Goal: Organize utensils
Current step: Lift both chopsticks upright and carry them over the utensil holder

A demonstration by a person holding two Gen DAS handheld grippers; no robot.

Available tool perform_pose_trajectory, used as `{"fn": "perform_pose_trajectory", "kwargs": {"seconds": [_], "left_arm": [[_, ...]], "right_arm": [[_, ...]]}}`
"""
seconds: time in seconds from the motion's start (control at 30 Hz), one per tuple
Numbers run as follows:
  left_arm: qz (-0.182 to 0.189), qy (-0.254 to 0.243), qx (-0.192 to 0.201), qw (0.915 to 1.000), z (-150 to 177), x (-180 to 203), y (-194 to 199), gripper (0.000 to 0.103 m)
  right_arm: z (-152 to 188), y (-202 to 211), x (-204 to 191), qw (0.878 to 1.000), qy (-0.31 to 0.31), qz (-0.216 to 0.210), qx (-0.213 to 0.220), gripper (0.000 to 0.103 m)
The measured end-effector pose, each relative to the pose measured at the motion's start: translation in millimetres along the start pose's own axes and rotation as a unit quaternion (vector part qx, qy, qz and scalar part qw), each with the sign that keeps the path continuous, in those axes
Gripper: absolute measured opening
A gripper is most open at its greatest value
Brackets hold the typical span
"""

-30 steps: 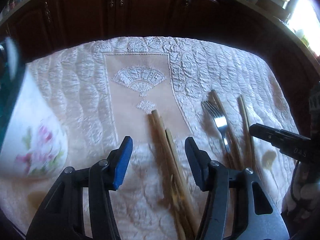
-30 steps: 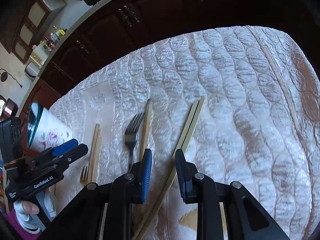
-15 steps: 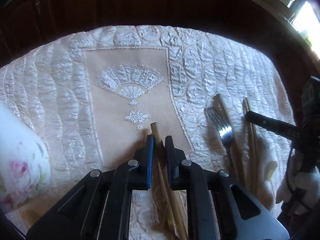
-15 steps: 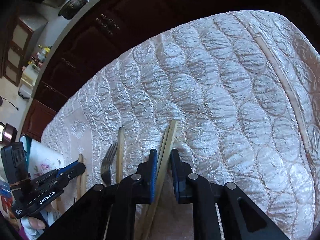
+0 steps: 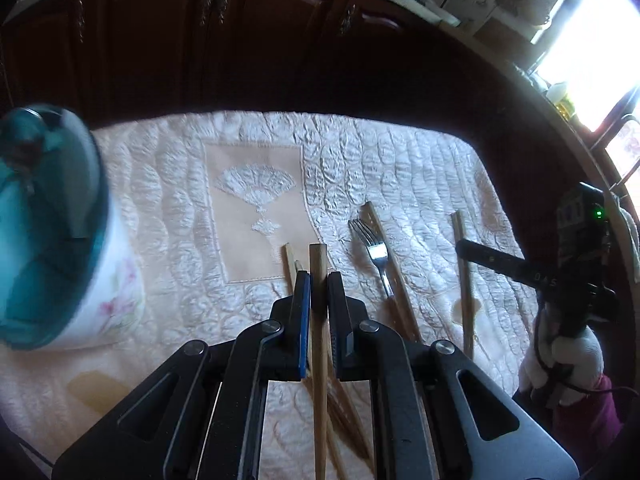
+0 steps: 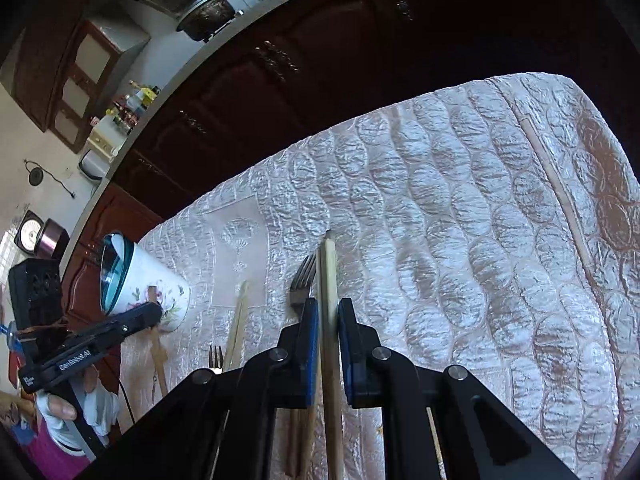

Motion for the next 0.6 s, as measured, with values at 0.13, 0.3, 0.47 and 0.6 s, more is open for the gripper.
{"fn": "perform_pose_trajectory", "kwargs": {"seconds": [0.13,0.3,0.47,0.6], "left_arm": [[-0.013,-0.011,0.013,0.9998,5.7,0.5,20.2,0.007],[-0.012,-0.002,0.021,0.9997,10.1,-4.5,27.6,0.007],[-0.009,0.002,0.023,0.9997,15.1,-6.3,33.4,0.007],[-0.008,0.002,0.023,0.9997,16.2,-5.9,34.8,0.007]], "right_arm": [[5.9,2.5,-17.7,1.0,0.009,-0.003,-0.008,0.009],[7.1,-9.4,-29.6,0.997,0.053,0.055,-0.004,0.009],[9.6,-45.4,-36.3,0.987,0.112,0.11,-0.046,0.009],[5.4,-77.0,-32.7,0.982,0.113,0.129,-0.073,0.009]]}}
Point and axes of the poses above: each gripper's, at about its wrist camera, not at the fingertips, and y roughly against the way its jaws point, x to its right, z to its underside, the point moved 3 cm from there along -y, roughly the way its jaws point, and after that the axes turned 13 degrees about z, right-handed, at the moved point
